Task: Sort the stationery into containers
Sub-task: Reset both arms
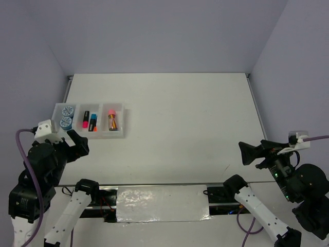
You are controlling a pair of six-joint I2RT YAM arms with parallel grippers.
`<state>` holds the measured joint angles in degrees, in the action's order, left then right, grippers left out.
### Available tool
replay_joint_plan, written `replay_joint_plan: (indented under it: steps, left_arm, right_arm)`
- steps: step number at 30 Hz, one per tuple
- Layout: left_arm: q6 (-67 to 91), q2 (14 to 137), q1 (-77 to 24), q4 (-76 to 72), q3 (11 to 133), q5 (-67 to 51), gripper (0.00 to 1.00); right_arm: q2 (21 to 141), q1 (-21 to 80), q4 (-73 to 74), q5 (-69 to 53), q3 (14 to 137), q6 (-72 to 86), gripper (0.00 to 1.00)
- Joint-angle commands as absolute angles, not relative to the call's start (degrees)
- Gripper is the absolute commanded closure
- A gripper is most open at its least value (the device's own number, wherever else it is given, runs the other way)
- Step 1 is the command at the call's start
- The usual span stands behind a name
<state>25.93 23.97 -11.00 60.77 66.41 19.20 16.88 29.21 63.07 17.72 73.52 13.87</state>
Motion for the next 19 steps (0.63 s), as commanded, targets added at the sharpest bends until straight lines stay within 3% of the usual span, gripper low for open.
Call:
replay_joint_plan:
  steps: [1,19]
  left_arm:
    - [26.9,24.8,-10.8,57.4,65.3,17.4,0.01]
    - [26.5,25.4,-10.8,55.4,62.0,18.7,0.01]
  right_arm:
    - [18.9,29.0,58.4,17.5,72.9,15.1,0.00]
    - [18.3,29.0,54.8,16.3,68.6,16.6,0.00]
